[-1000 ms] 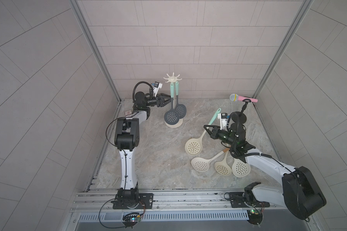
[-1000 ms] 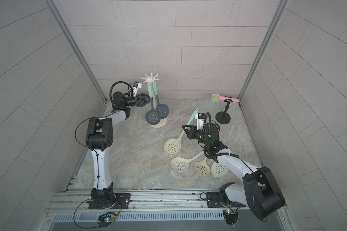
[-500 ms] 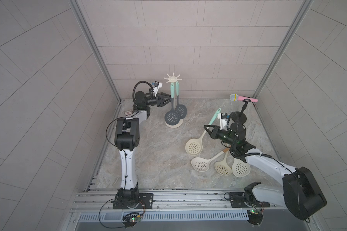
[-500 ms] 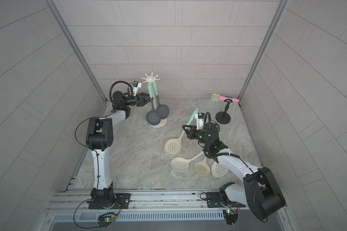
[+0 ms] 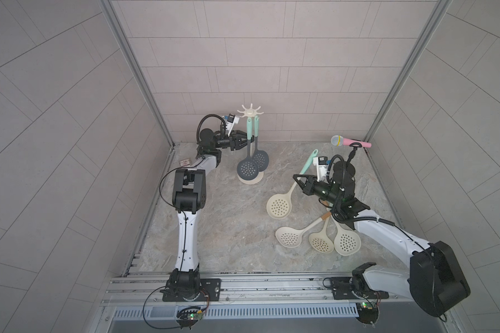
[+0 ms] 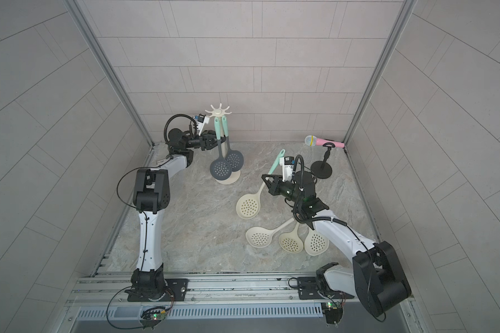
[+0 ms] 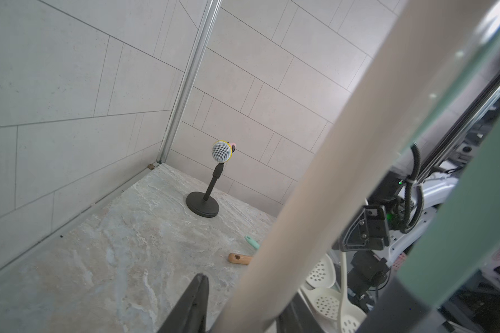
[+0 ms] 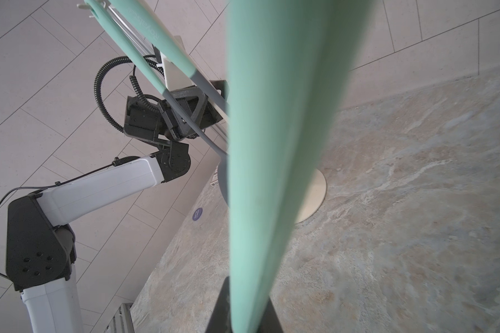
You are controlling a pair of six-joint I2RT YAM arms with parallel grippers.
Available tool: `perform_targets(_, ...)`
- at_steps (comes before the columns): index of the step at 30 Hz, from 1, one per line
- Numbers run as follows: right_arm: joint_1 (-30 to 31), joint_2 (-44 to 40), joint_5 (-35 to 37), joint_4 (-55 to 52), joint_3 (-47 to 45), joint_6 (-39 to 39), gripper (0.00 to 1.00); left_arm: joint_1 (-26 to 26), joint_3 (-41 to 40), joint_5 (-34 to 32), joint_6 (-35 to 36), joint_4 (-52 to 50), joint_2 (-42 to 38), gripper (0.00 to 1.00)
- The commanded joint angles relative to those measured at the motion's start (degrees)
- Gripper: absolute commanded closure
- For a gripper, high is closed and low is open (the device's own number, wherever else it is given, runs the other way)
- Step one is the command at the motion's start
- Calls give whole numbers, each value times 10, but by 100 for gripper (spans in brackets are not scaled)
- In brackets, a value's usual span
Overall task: Hang the skimmer on the kitchen utensil rack
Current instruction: Adjust the rack at the center of the board.
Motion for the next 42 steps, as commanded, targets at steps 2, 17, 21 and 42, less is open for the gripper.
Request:
perform_targets(2,-2,-1,-3,-10,12,-17,100,-3,45,1,-23,18,23,75)
perform_targets(17,-1,14,-5,18,2,-12,100,-2,-89,-54,69,18,-64,100)
perform_targets(21,-1,4,-5,12,0,-12,100,-1,-170,-86,125,16,-120,100)
perform_targets(42,-1,-108,19,-86,-7,-19,100,-86,-350,-406,767,-574,-363,100)
